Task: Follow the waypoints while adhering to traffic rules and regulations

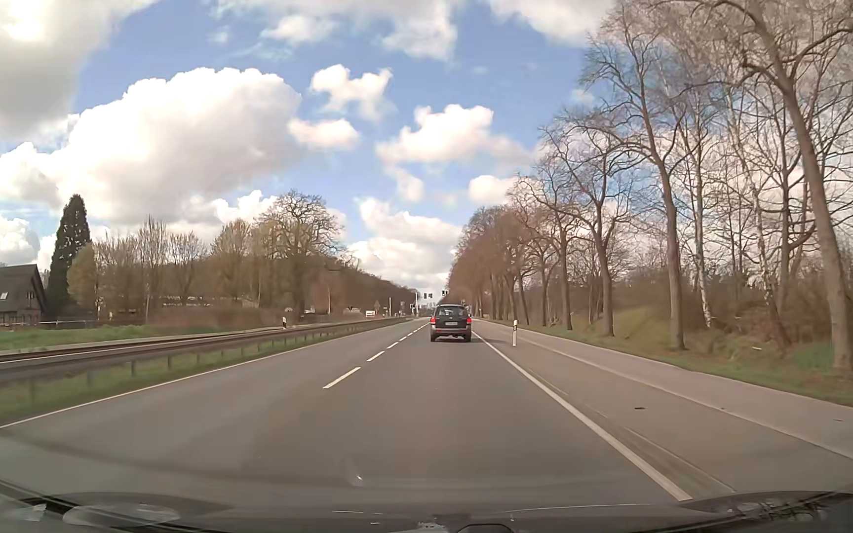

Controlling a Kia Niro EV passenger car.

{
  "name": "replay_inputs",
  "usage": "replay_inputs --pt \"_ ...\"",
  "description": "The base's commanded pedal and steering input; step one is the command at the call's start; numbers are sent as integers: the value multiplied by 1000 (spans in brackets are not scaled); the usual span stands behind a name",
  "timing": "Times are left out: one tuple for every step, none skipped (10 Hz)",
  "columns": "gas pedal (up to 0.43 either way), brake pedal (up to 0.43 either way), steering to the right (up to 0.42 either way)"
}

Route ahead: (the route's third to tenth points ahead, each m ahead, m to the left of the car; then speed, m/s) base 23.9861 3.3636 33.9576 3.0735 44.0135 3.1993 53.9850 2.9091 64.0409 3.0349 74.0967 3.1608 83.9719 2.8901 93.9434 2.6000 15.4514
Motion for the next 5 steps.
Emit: replay_inputs --pt "197 0 -2" --pt "228 0 -1" --pt "228 0 -1" --pt "228 0 0" --pt "240 0 -1"
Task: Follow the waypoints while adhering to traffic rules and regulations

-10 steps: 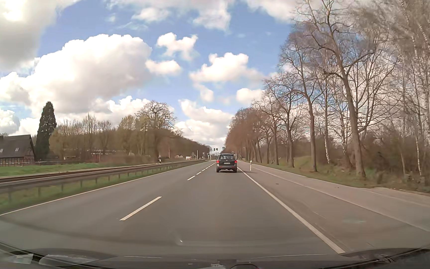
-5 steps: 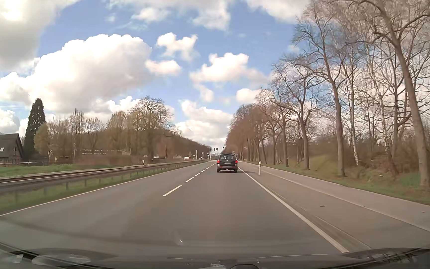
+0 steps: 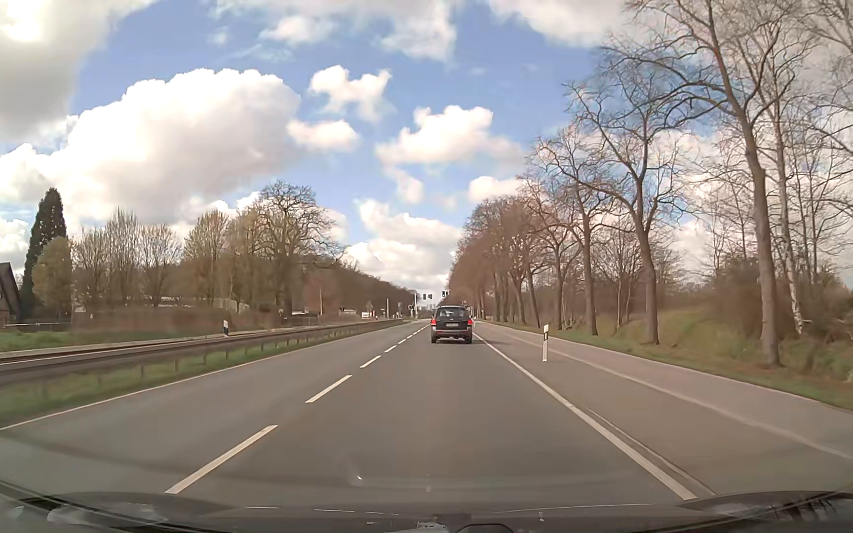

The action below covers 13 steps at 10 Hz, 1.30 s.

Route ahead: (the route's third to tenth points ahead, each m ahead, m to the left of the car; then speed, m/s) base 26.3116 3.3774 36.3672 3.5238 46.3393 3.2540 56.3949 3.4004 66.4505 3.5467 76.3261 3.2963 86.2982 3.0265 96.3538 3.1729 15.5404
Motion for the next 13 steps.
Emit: replay_inputs --pt "240 0 -1" --pt "240 0 0" --pt "240 0 0" --pt "240 0 0" --pt "240 0 0" --pt "240 0 0" --pt "240 0 0" --pt "240 0 0" --pt "240 0 0" --pt "240 0 0" --pt "240 0 0" --pt "240 0 0" --pt "240 0 0"
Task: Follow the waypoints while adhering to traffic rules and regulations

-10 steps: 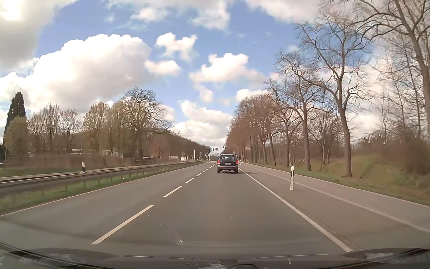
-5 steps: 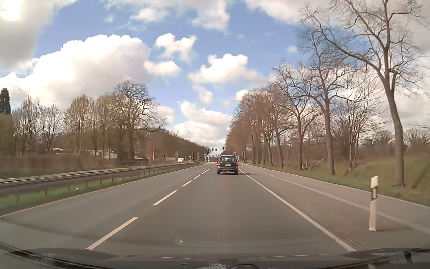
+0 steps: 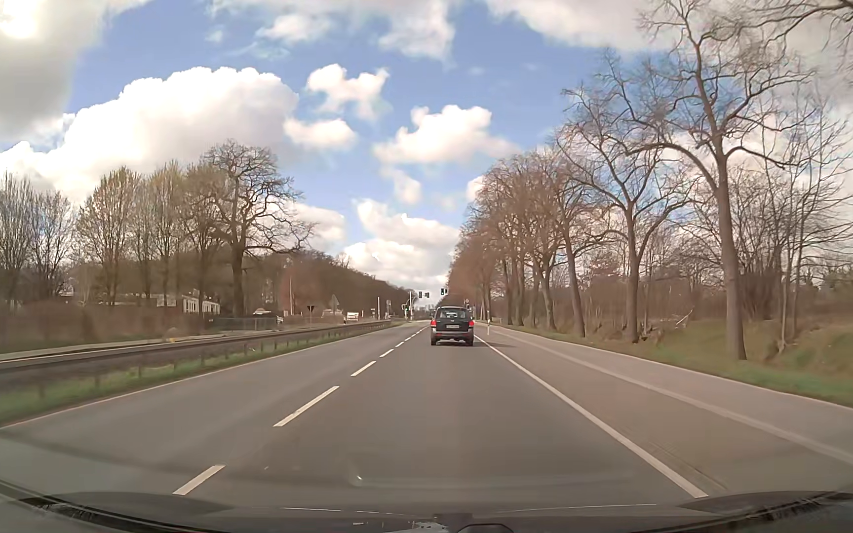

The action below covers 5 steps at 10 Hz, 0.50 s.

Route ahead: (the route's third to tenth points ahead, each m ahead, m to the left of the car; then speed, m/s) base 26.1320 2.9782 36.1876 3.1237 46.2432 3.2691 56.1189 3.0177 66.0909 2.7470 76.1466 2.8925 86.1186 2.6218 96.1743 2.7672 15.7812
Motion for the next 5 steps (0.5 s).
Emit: replay_inputs --pt "240 0 0" --pt "228 0 0" --pt "169 0 0" --pt "169 0 0" --pt "157 0 0"
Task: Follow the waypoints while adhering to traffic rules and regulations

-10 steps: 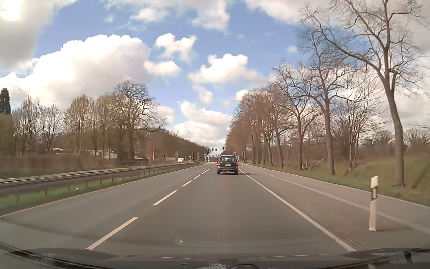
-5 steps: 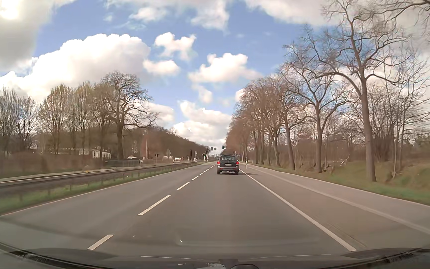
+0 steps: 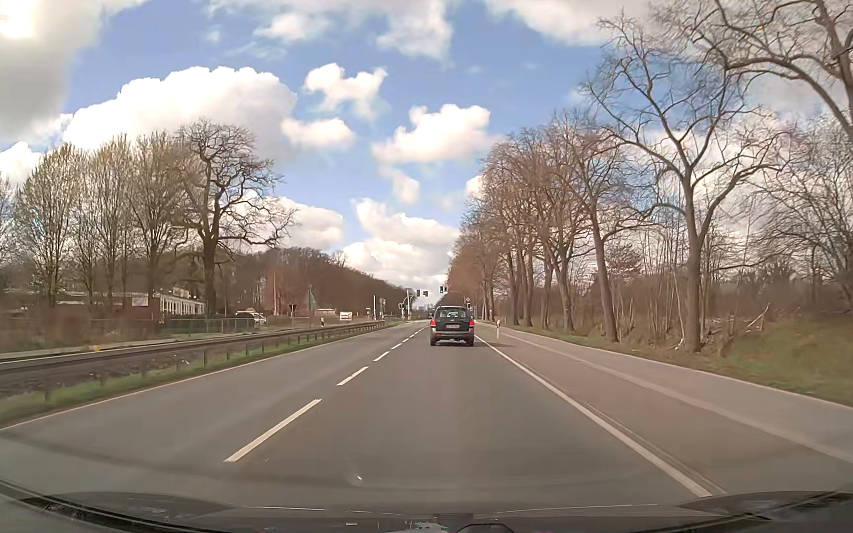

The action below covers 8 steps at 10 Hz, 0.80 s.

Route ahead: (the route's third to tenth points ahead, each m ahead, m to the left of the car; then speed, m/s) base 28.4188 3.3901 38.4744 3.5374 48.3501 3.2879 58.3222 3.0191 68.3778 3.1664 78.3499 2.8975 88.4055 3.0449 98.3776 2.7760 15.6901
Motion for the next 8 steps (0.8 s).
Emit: replay_inputs --pt "150 0 0" --pt "138 0 0" --pt "138 0 0" --pt "138 0 0" --pt "138 0 1" --pt "138 0 1" --pt "130 0 2" --pt "130 0 2"
